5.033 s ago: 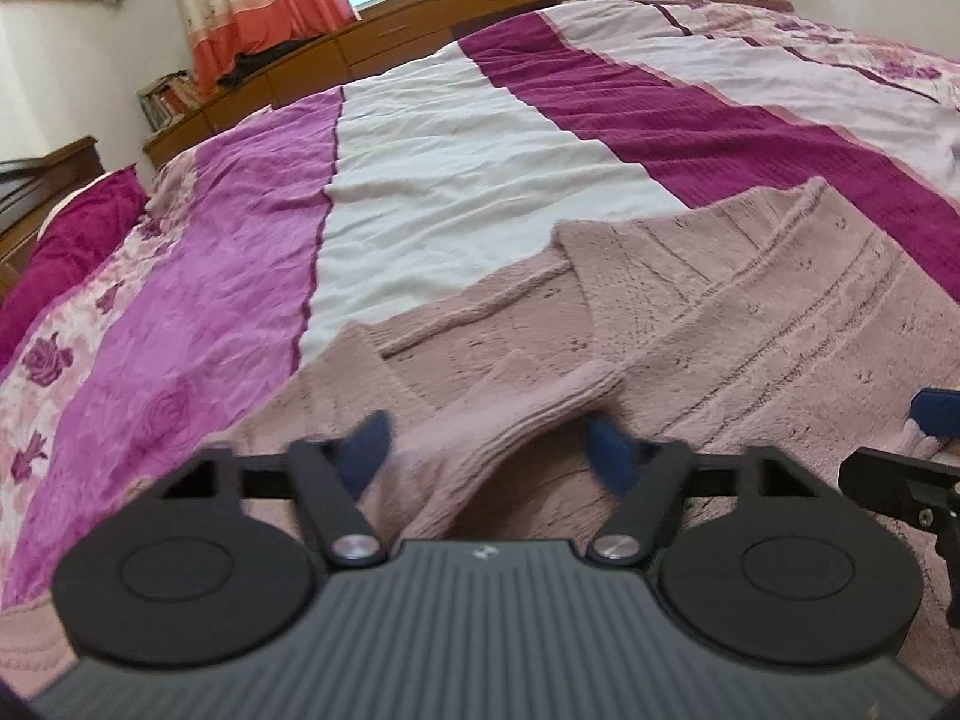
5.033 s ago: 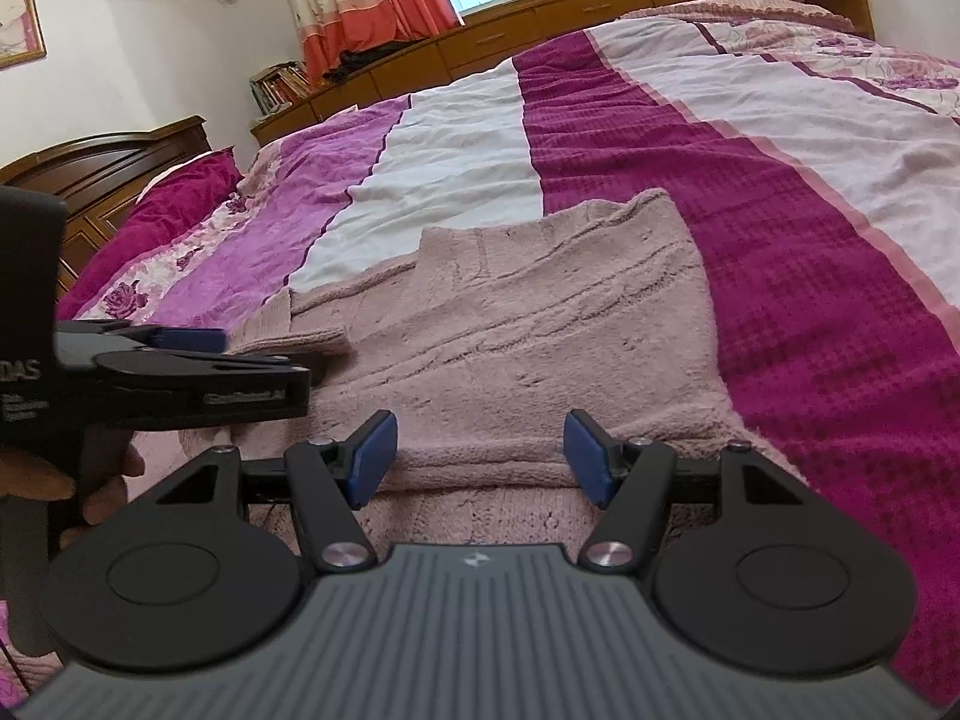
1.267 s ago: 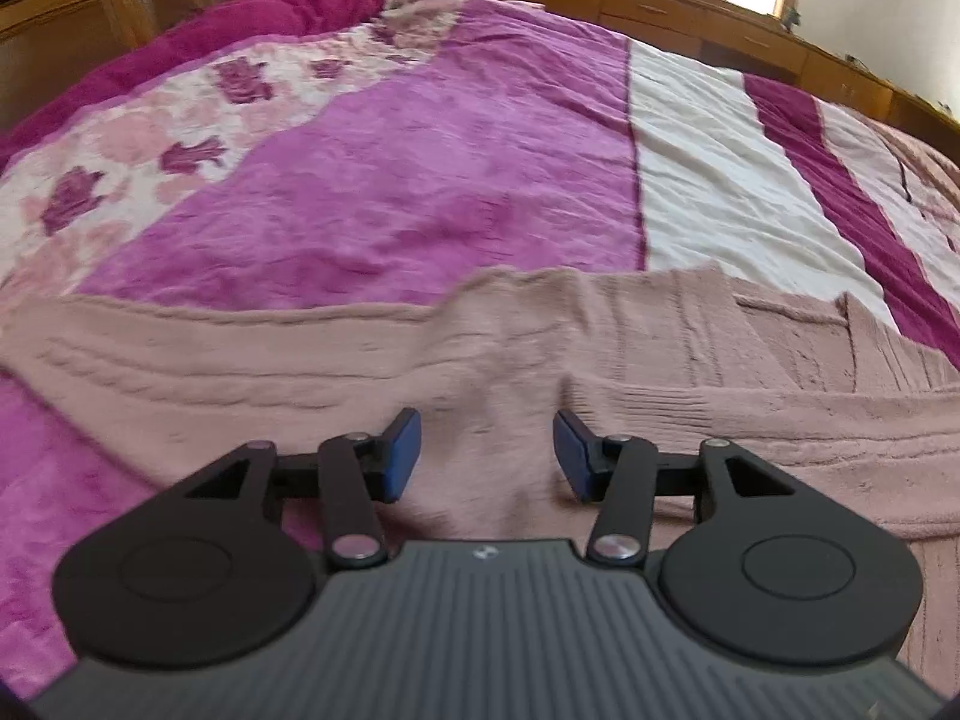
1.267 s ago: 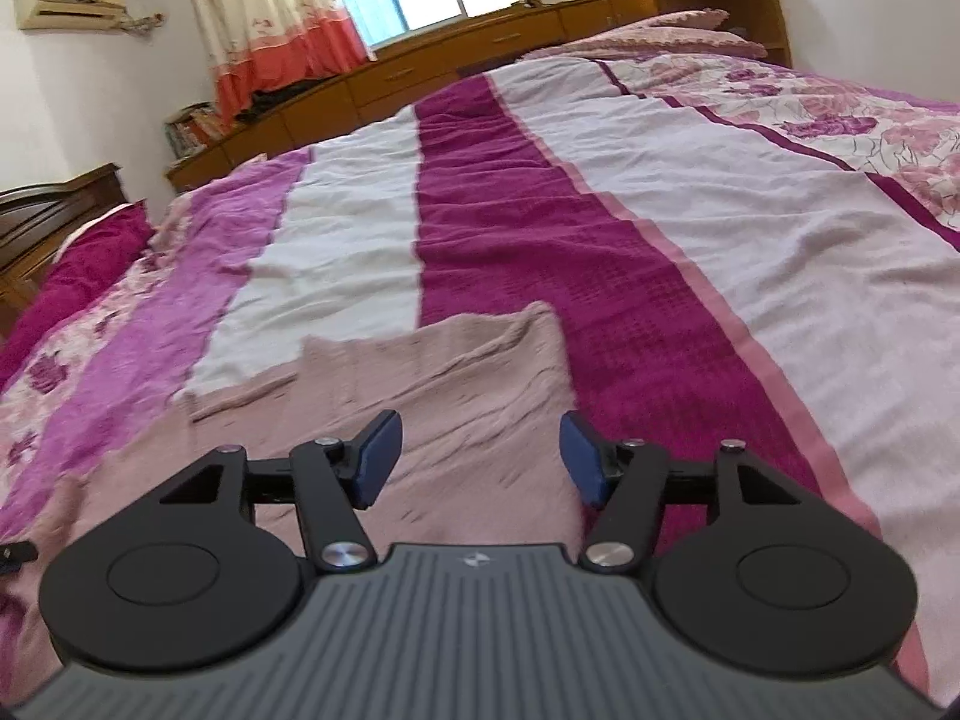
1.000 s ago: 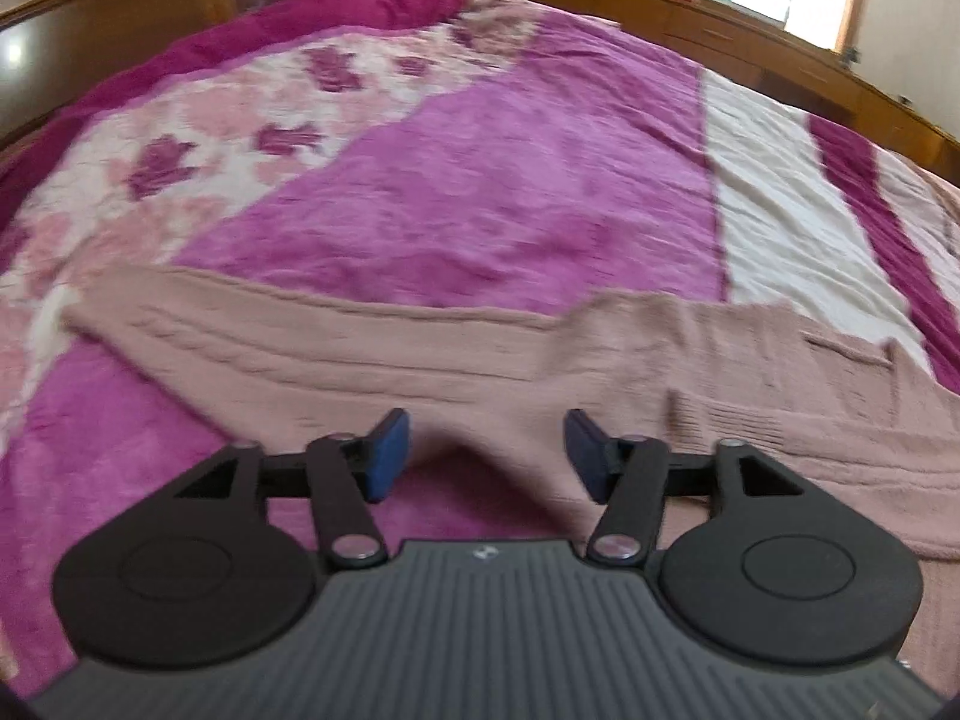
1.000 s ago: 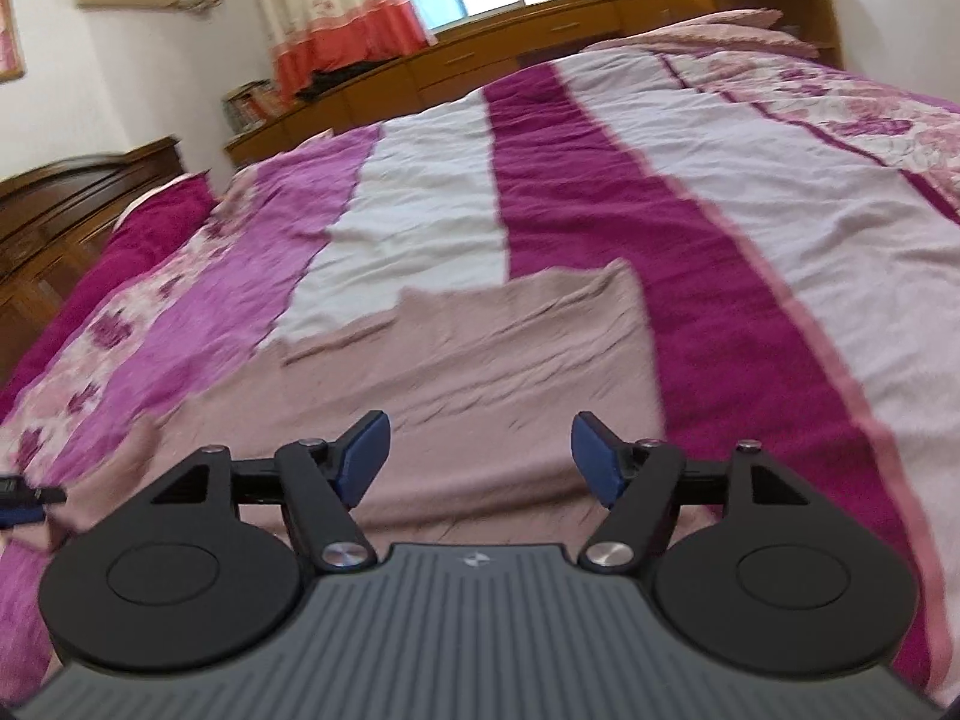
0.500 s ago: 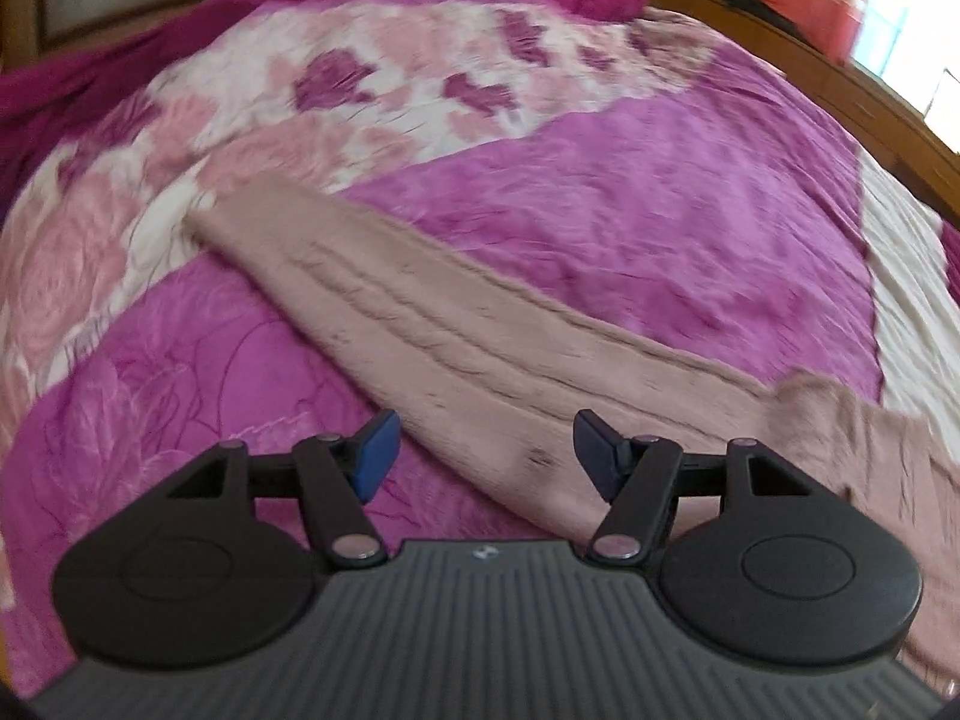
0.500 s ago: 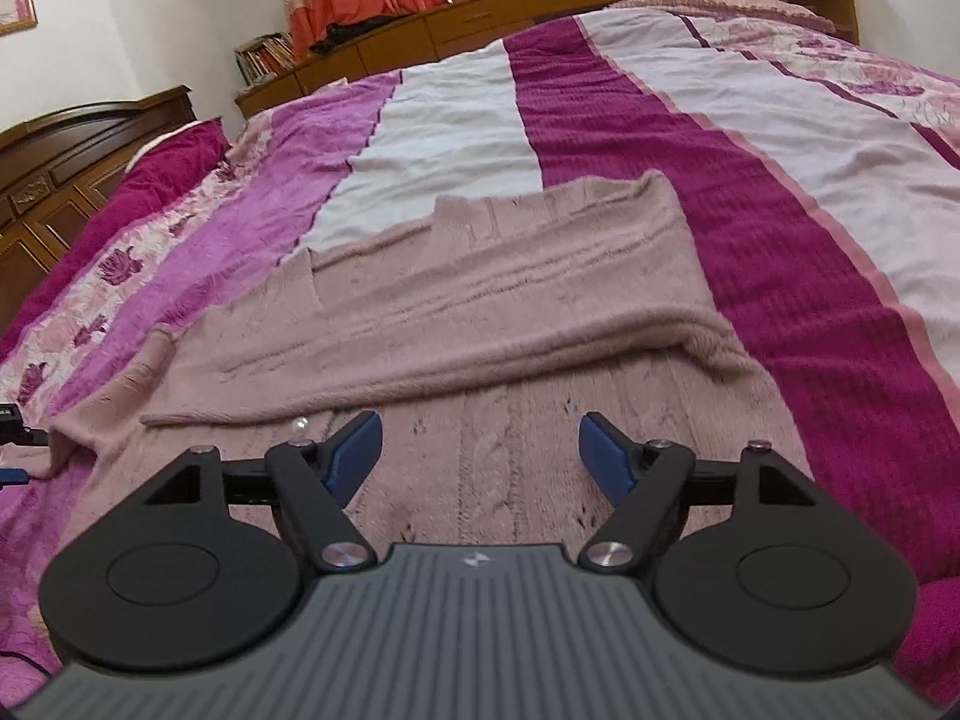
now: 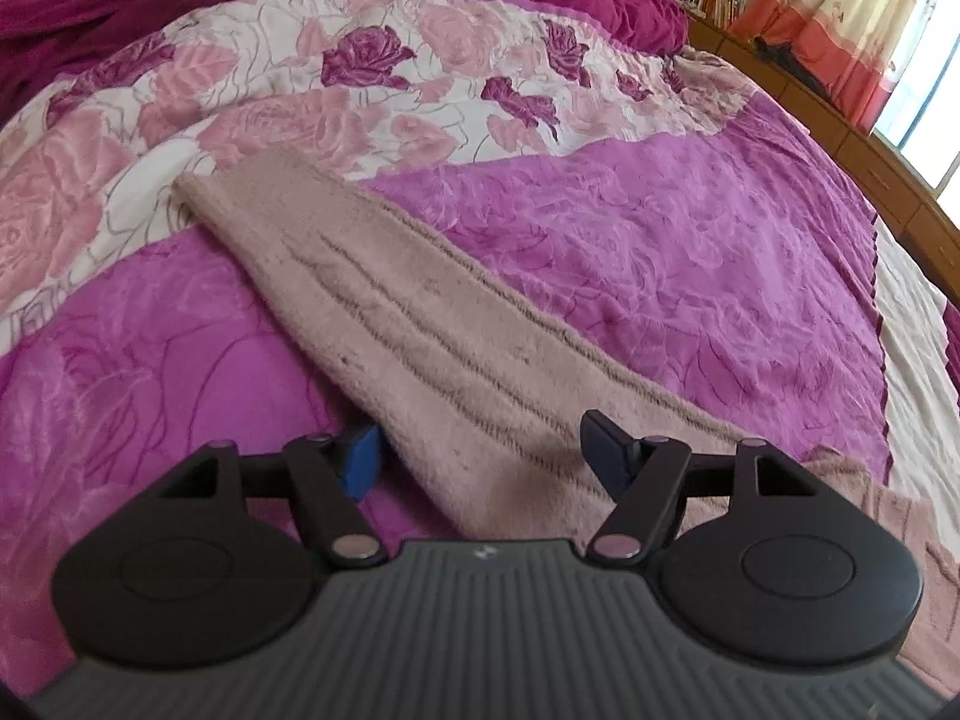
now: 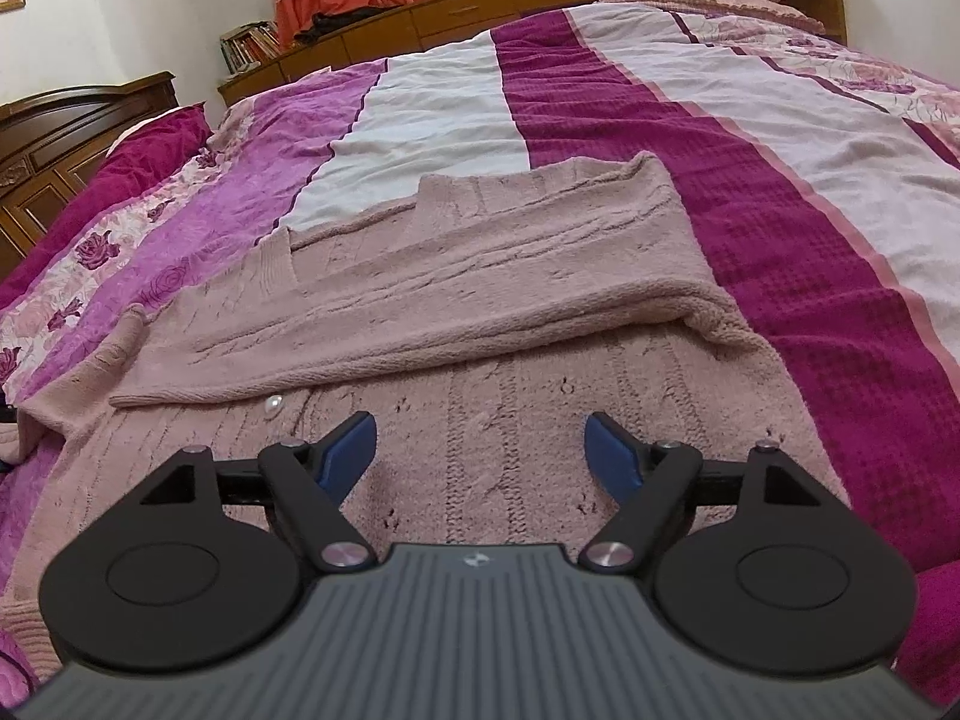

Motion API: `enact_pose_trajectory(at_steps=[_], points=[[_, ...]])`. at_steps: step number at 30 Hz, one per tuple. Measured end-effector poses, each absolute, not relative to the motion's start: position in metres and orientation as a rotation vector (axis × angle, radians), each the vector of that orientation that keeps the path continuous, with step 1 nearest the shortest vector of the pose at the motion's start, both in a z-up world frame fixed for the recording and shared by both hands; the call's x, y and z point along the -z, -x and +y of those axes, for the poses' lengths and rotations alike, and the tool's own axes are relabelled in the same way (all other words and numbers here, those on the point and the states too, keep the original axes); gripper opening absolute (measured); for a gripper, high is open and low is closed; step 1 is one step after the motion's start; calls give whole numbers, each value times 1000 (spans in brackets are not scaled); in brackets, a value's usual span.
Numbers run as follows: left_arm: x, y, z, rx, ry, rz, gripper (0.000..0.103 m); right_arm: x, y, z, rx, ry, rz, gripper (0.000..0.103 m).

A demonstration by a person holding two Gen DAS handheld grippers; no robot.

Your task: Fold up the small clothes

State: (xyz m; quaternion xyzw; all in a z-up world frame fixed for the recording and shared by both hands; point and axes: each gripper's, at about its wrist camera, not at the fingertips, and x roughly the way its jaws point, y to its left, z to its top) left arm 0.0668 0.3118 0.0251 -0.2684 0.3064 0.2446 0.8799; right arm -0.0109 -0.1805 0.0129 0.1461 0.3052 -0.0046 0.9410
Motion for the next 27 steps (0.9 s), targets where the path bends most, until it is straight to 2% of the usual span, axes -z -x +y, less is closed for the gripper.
enact_pose_trajectory(at_steps=[5,7,8,9,11,12,27], points=[[-25,-81,299,-506,419,650,69,-13,11,-182,9,-306,619,82],[-24,-84,289,-494,343,653,60,-13,11,-182,9,-308,618,82],[-23,-84,286,-493,321,655,50,-12,12,-183,8,-310,617,82],[-23,-83,285,-491,314,652,31,-12,12,-183,8,-312,616,82],[-25,-79,288,-494,324,647,14,-12,12,-184,7,-315,615,82],[-27,-76,290,-491,342,639,10,-13,12,-185,7,-317,615,82],[-88,-46,278,-571,226,425,8,-17,18,-195,-13,-396,596,82]])
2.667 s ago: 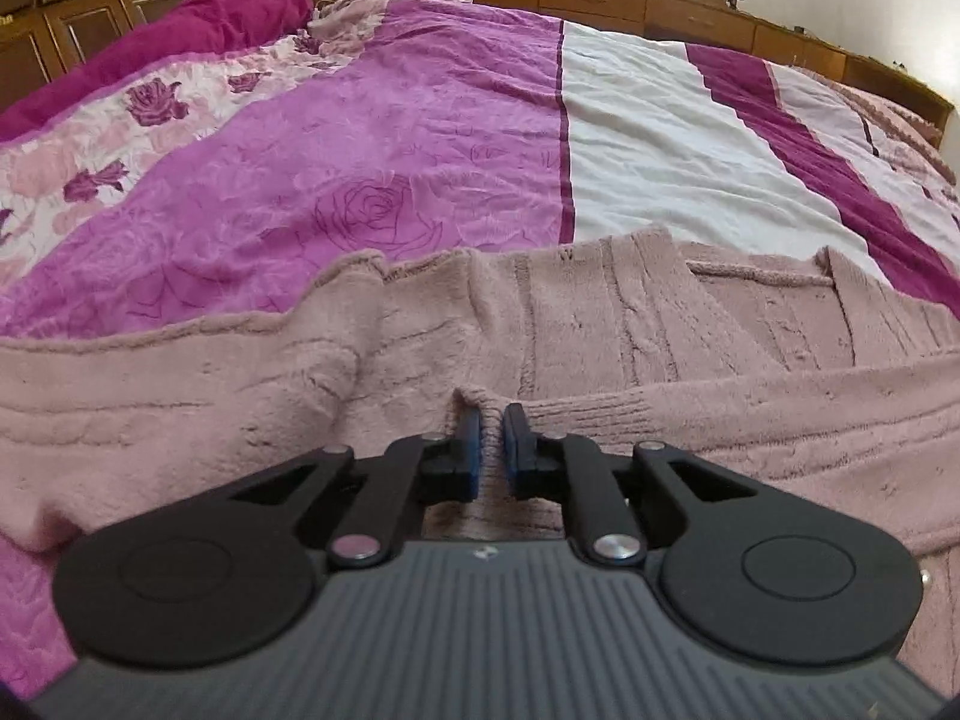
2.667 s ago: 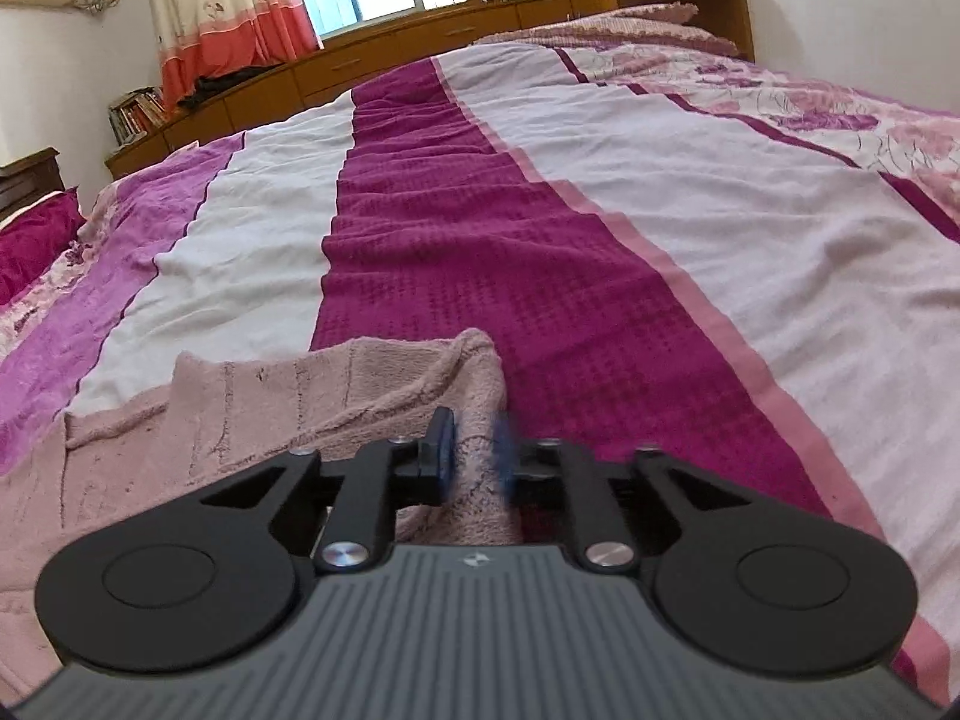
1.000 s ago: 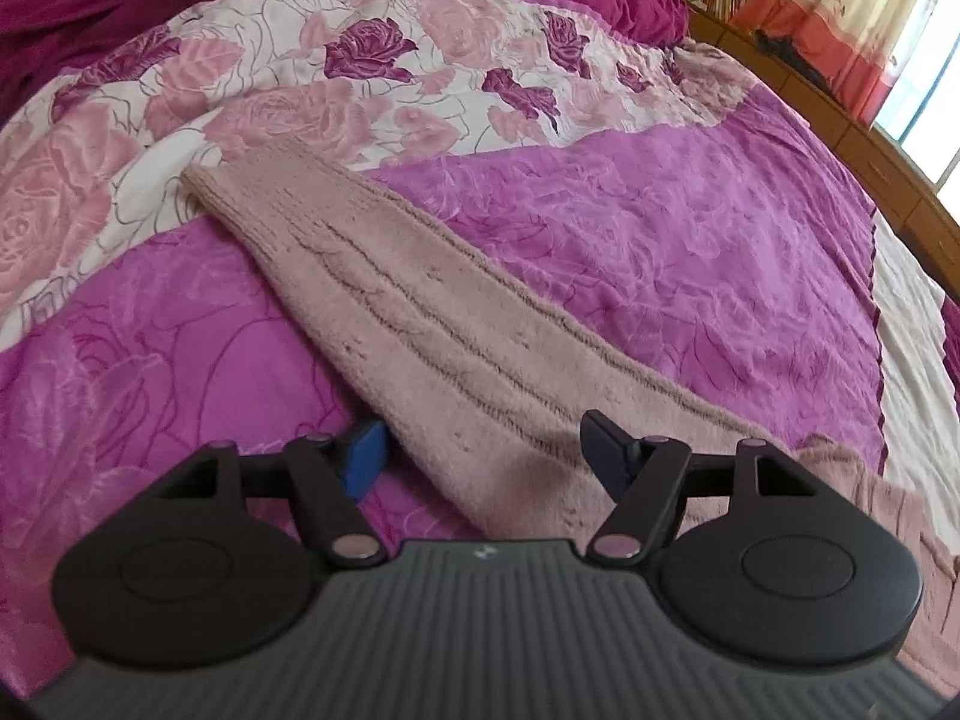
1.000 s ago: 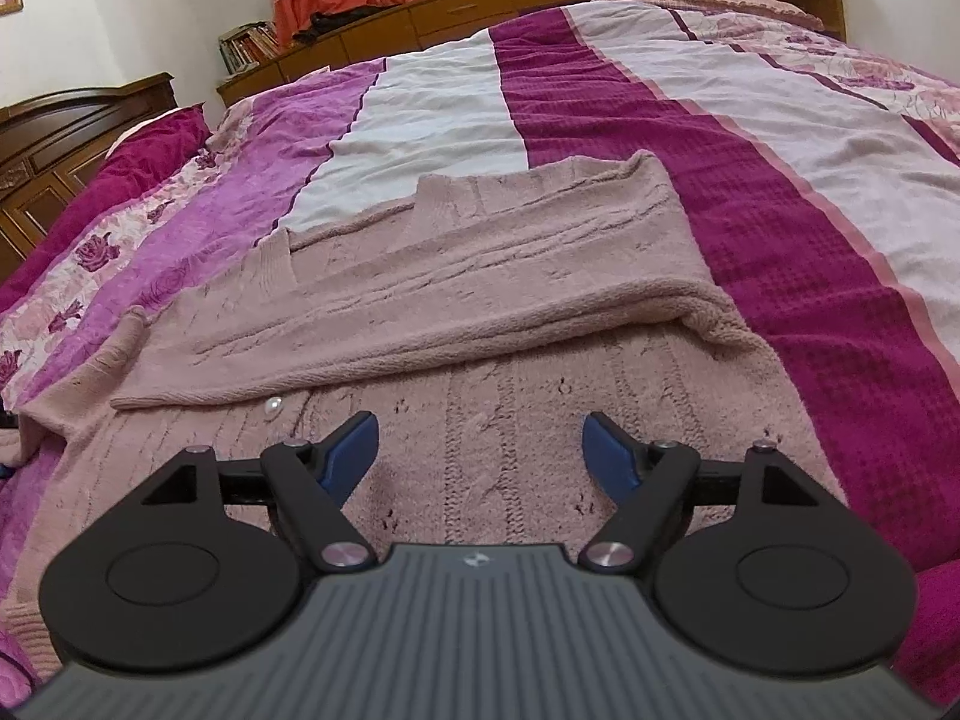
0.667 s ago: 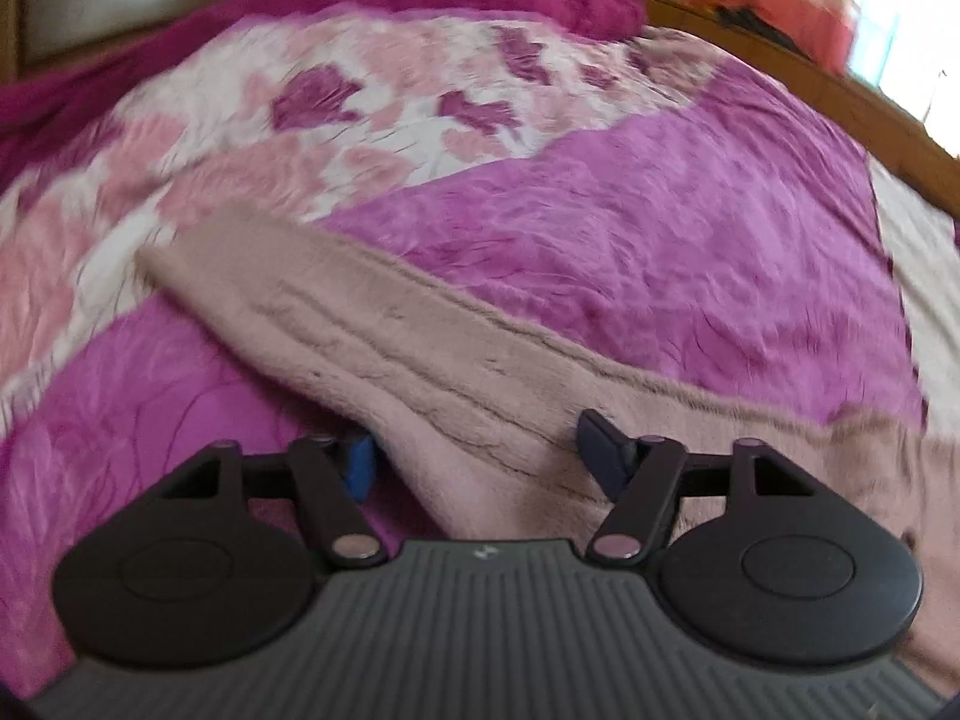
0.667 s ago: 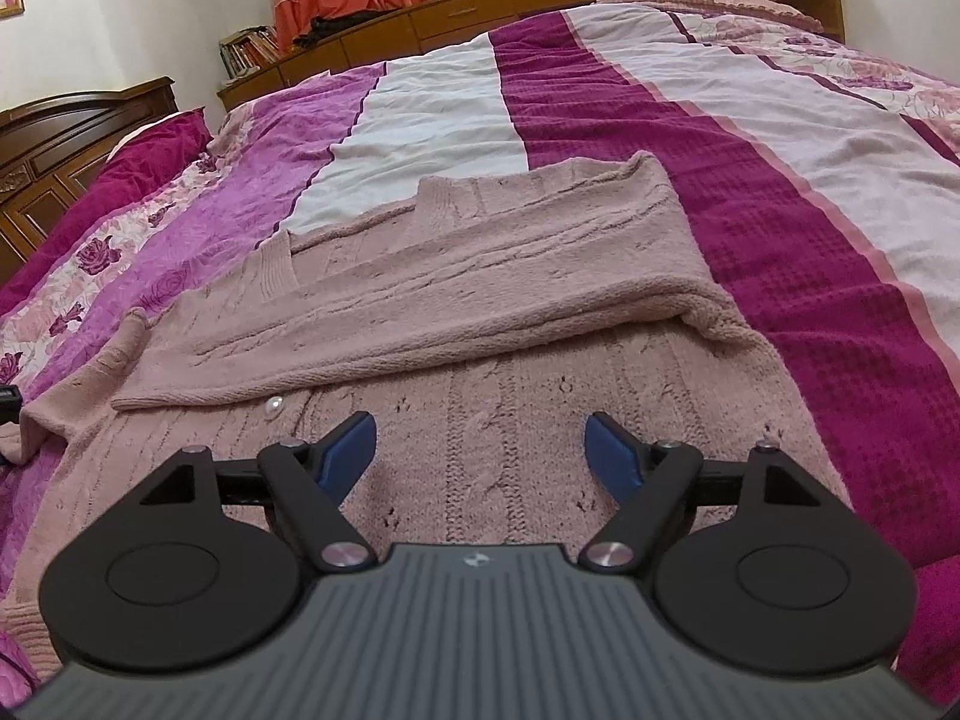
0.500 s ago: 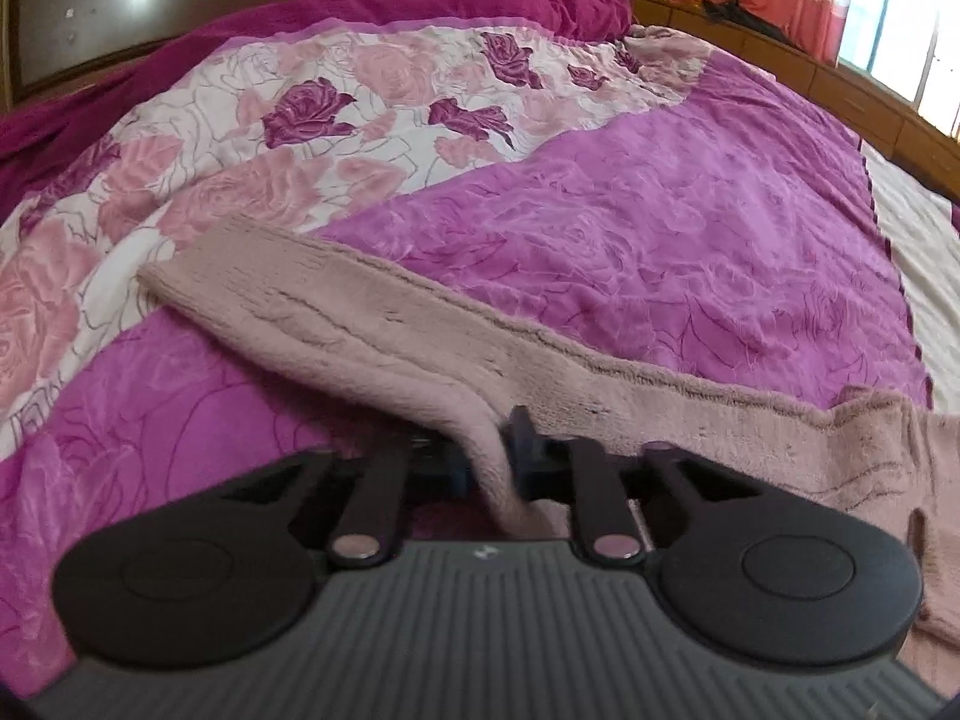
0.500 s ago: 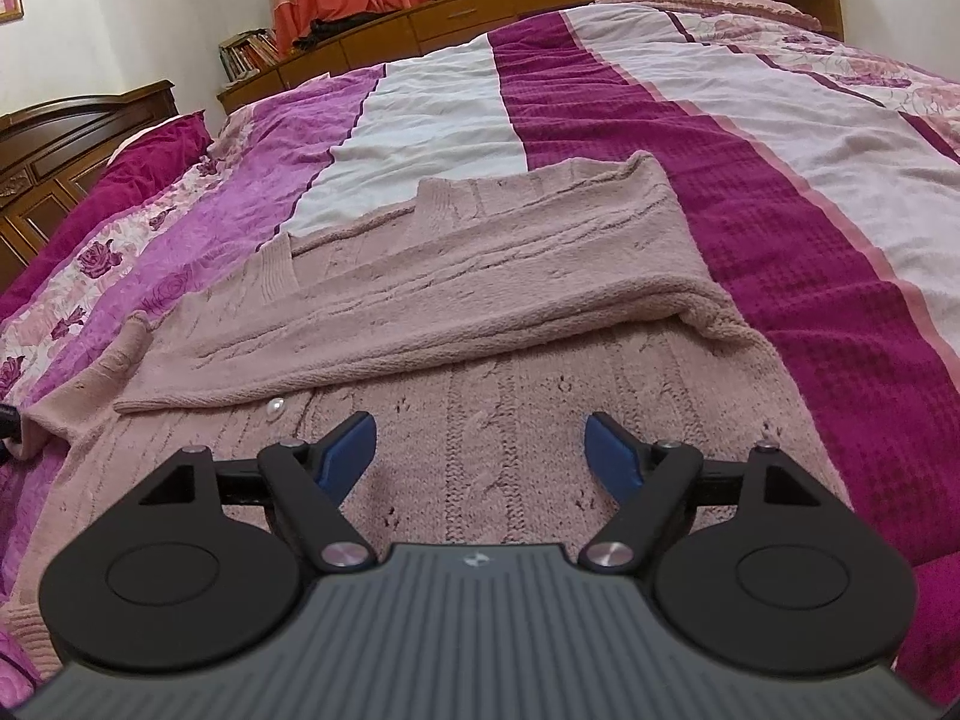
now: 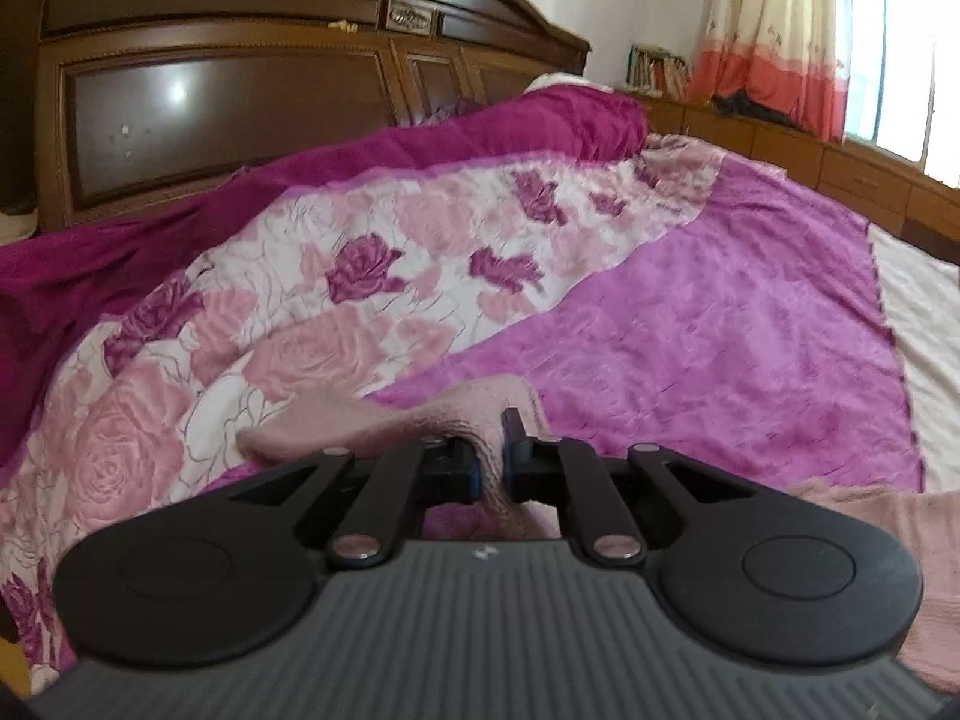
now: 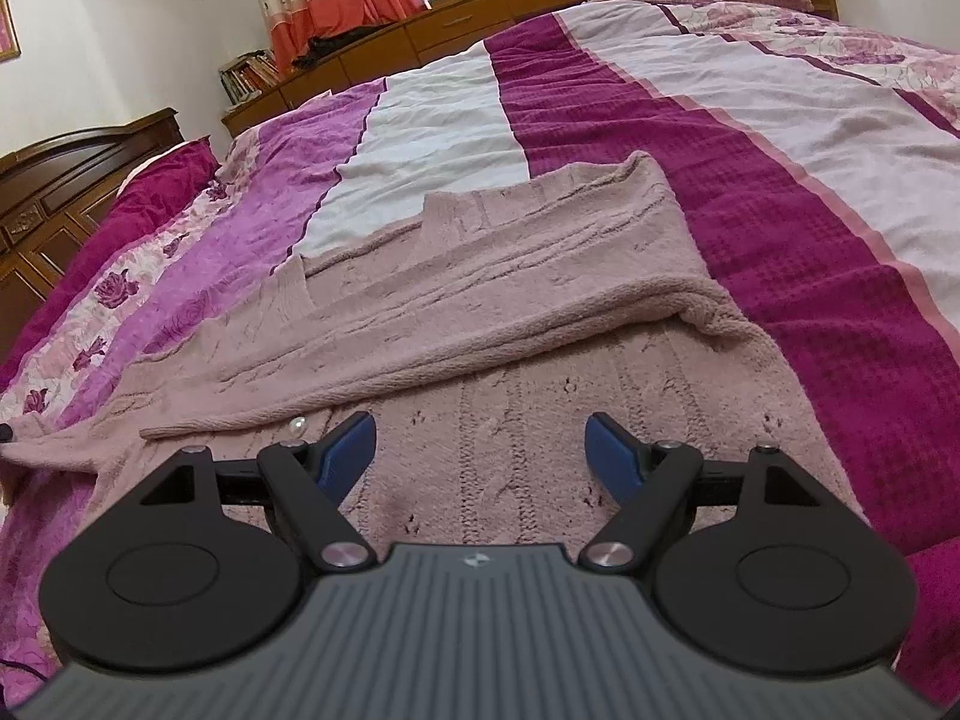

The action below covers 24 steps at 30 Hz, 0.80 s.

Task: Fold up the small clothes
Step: 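Grasp the cardigan side with the left gripper and fold it over the body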

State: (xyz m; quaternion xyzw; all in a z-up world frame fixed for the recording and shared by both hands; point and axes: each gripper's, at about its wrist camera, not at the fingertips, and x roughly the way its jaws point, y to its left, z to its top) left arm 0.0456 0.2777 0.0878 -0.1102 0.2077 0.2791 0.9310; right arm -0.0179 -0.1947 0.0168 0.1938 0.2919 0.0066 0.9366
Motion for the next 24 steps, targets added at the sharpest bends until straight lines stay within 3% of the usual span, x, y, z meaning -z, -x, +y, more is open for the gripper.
enact_pose_trajectory(at_steps=[12,24], points=[[-141,-40,201,-320,263,310,8,-14,24,-206,-16,-444,579,82],[-148,-60,112,-136,292,324,8,-10,29,-222,-9,-501,554,82]])
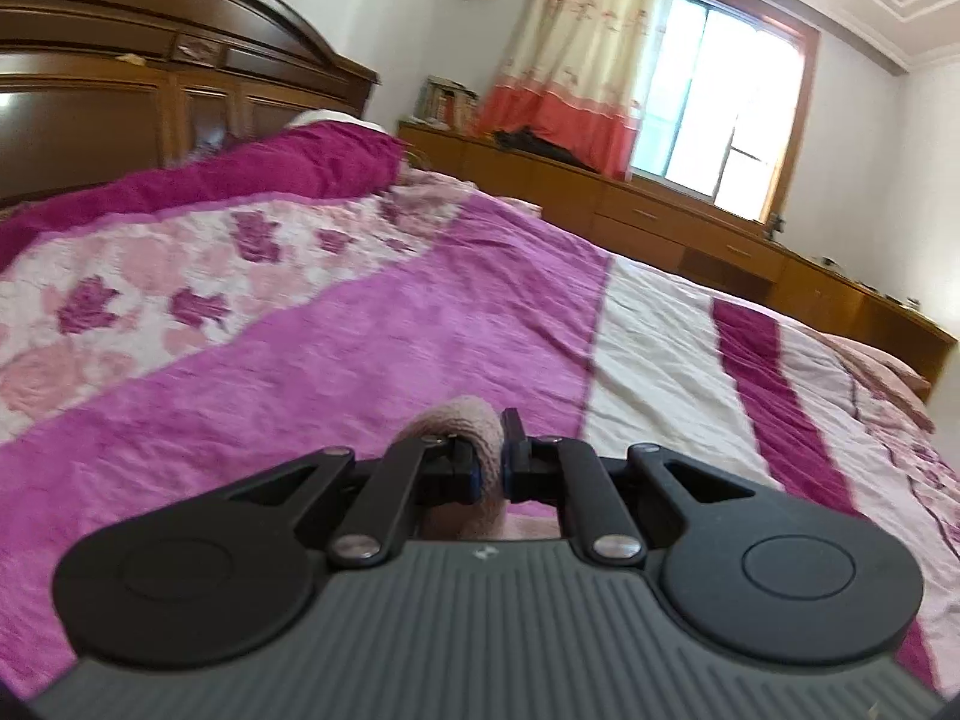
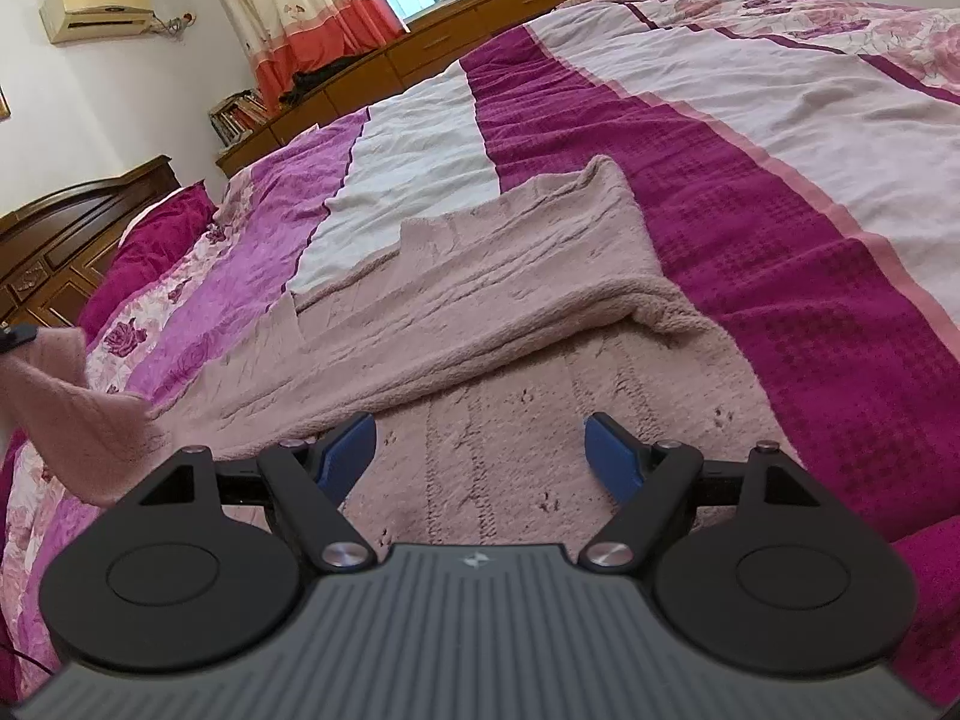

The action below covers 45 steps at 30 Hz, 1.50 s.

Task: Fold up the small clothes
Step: 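Grasp the cardigan side with the left gripper and fold it over the body, then open the left gripper and withdraw from the folded cardigan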

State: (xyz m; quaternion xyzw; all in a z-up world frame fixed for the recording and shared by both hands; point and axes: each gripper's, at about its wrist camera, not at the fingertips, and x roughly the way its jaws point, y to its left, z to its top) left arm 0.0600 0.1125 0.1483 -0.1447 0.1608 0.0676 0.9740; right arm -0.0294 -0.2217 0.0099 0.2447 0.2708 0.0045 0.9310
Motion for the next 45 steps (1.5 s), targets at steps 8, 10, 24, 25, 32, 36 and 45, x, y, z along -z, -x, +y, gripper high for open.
enact_pose_trajectory(at_steps=[8,10,24,25,32,36,45], points=[[-130,-70,50,-44,241,366,8,-6,30,-228,-24,-530,547,82],[-122,-70,35,-23,221,384,8,-5,30,-229,-28,-532,547,82],[-54,-80,-1,51,148,575,10,0,31,-230,-44,-524,540,82],[-50,-79,-1,55,144,587,10,0,31,-230,-44,-526,540,82],[-39,-78,-1,87,137,659,20,0,31,-230,-44,-526,540,82],[-42,-71,2,106,134,686,42,0,31,-229,-44,-527,540,82],[-56,-33,30,111,73,693,54,-22,24,-216,-112,-524,539,82]])
